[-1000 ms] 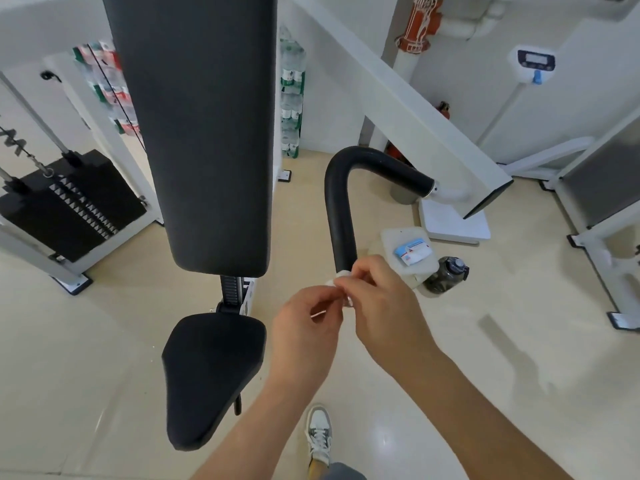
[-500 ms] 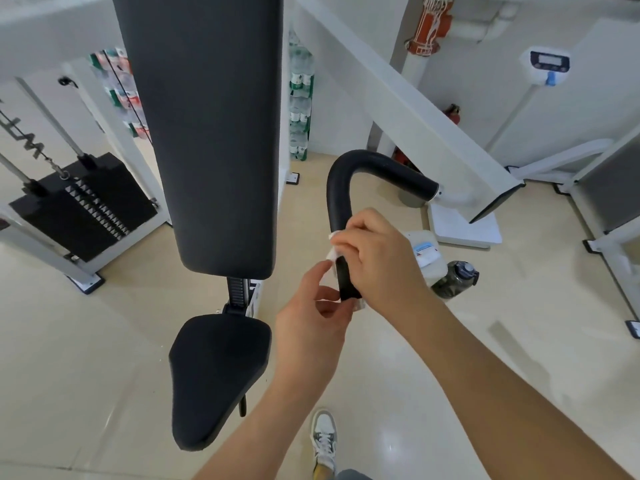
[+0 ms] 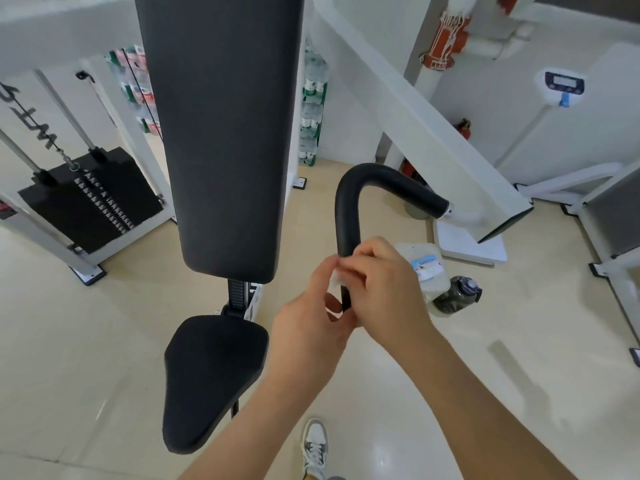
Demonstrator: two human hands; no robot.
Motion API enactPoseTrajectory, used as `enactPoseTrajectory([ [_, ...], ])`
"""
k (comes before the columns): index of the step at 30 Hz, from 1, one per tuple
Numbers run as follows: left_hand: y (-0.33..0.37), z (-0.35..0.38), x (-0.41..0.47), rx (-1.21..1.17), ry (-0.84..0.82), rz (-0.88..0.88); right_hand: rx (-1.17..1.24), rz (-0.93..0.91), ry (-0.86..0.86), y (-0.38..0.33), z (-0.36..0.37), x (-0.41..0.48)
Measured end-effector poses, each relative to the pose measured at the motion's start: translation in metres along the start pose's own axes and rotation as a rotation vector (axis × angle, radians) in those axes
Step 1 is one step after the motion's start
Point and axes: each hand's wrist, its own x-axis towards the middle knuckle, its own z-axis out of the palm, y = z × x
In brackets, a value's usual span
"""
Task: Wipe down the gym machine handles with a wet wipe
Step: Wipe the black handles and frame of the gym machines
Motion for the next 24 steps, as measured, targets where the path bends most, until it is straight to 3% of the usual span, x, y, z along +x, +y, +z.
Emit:
enactPoseTrajectory([
  [3,0.007,-0.001,0.004,0.06,-0.007,0.011,0.043,0.08,0.095,0.003,0.002,0.021],
  [8,0.004,-0.004,0.005,0.196,0.008,0.102,0.097,0.081,-0.04,0.0,-0.003,-0.012],
  [12,0.002,-0.003,0.008,0.071,-0.012,0.092,0.279,0.224,0.055,0.012,-0.004,0.022],
  [16,-0.003,-0.003,0.011,0.075,-0.011,0.193,0.584,0.397,0.022,0.017,-0.008,-0.005],
  [21,-0.004,0.003,0.018,0.014,0.069,0.189,0.455,0.344,0.145,0.016,-0.002,0.02],
  [24,-0.006,0.004,0.016,-0.062,0.066,0.194,0.572,0.359,0.158,0.018,0.003,0.004],
])
